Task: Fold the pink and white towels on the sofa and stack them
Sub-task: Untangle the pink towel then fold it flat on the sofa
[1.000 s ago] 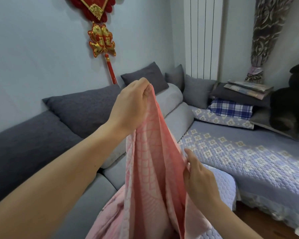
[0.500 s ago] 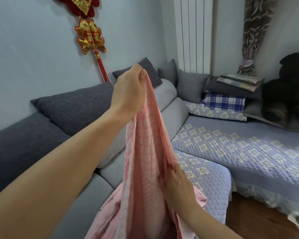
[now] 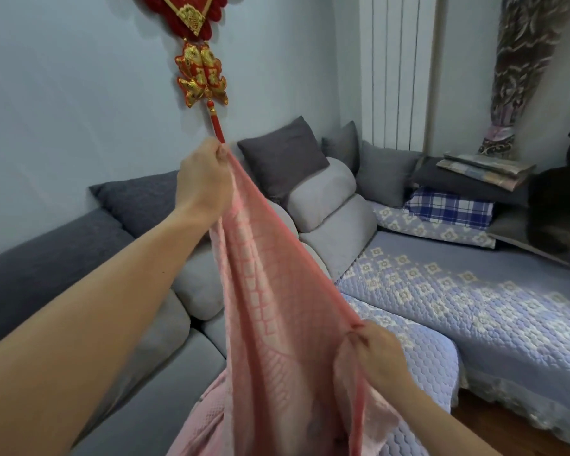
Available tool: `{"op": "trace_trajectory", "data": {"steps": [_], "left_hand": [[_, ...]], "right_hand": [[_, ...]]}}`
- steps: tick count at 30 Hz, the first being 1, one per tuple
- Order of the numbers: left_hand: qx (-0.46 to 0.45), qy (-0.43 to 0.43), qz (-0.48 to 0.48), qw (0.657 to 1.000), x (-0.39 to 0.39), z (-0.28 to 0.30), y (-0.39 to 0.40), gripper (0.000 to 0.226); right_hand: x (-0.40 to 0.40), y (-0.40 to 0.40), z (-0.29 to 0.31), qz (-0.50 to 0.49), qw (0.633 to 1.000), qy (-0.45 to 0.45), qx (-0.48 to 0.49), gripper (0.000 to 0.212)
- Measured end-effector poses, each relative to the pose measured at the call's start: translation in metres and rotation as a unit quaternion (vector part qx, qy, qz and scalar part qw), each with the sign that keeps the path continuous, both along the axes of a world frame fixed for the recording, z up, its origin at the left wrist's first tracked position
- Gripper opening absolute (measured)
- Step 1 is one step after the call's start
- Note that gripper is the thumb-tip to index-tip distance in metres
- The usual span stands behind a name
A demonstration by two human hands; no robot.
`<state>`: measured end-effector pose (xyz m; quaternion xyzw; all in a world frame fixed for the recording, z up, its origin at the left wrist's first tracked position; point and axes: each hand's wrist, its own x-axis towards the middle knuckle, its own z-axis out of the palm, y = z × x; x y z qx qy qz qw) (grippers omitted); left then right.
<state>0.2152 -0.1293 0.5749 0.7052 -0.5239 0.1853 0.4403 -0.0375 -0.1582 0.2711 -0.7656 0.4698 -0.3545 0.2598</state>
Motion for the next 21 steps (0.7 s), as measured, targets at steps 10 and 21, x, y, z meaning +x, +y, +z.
{"op": "trace_trajectory", "data": {"steps": [10,21], "left_hand": [[-0.007,0.180,0.028,0.983,0.060,-0.050,0.030,0.027],[0.004,0.078,-0.067,0.995,0.031,-0.038,0.025,0.024]], "right_hand": [[-0.046,-0.020,0.027,0.052,0.992,-0.104,0.057,0.031],[0.031,0.060,-0.052,0.182,0.980,0.046,0.067,0.011]]}}
